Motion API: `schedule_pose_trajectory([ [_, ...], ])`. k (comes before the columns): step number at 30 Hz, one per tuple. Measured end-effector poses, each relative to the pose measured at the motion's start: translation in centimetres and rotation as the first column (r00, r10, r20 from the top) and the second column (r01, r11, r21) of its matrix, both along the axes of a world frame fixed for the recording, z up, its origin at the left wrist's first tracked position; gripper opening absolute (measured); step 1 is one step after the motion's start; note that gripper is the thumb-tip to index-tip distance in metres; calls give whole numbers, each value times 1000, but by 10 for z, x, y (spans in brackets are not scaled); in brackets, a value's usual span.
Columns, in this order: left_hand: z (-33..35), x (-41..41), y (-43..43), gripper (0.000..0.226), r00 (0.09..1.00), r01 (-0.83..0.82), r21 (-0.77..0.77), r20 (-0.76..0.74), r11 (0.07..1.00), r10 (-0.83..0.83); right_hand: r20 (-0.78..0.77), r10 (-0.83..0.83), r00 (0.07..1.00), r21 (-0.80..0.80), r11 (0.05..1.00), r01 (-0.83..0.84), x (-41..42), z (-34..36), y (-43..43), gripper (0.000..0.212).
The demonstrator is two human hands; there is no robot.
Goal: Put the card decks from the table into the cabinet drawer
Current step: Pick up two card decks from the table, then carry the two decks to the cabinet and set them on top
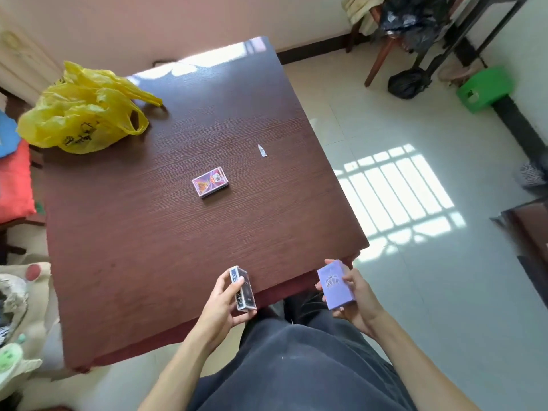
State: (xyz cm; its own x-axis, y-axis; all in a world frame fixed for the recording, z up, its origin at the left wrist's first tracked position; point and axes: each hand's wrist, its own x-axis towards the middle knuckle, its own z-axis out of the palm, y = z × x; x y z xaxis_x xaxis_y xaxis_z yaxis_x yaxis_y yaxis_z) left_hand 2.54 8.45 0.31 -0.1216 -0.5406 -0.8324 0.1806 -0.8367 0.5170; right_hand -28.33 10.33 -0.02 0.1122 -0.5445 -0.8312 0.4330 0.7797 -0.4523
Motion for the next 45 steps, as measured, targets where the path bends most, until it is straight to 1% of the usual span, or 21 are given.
schedule_pose_trajectory([
  [4, -14, -22, -12, 30, 986, 162, 48, 19, 986, -163, -234, -74, 969, 75, 993, 94, -12, -12, 47, 30],
  [7, -14, -48, -18, 33, 959, 279, 52, 26, 959, -281, -339, -162, 927, 94, 974, 205, -25, -14, 81, 30],
  [11, -9, -101, -32, 33, 890, 456, -5, 27, 890, -455, -349, -343, 872, 60, 921, 386, -48, -9, 110, 35],
  [14, 0, -151, -33, 32, 808, 589, -44, 41, 807, -587, -354, -471, 808, 52, 853, 520, -70, -8, 136, 42],
  [16, 3, -185, -31, 31, 767, 642, -56, 40, 765, -640, -350, -543, 763, 43, 805, 592, -86, -8, 155, 44],
  [19, 2, -239, -27, 40, 694, 720, -46, 72, 693, -716, -332, -654, 680, 34, 712, 701, -116, -10, 187, 42],
  [22, 0, -295, -14, 48, 595, 804, -31, 85, 594, -800, -312, -718, 622, 47, 643, 765, -152, -14, 219, 43],
  [26, 6, -368, 7, 60, 536, 843, 1, 91, 538, -839, -274, -796, 539, 35, 552, 833, -199, -11, 252, 46],
  [29, 12, -423, 17, 57, 537, 843, 10, 62, 538, -841, -235, -860, 453, 4, 465, 885, -234, -4, 267, 46],
  [31, 14, -458, 21, 57, 519, 854, 2, 26, 520, -854, -220, -890, 399, -18, 413, 911, -257, 0, 274, 44],
  [36, 26, -532, 27, 41, 470, 882, -24, -34, 471, -882, -195, -935, 297, -36, 310, 950, -312, 13, 281, 42],
  [39, 30, -575, 24, 39, 450, 893, -13, -29, 450, -893, -165, -956, 244, -27, 251, 968, -345, 16, 280, 41],
  [42, 28, -624, 18, 33, 414, 910, 0, -22, 414, -910, -163, -974, 156, -32, 163, 986, -383, 14, 276, 44],
  [45, 26, -678, 3, 39, 369, 930, 4, -35, 369, -929, -196, -975, 101, -30, 109, 994, -426, 14, 267, 46],
])
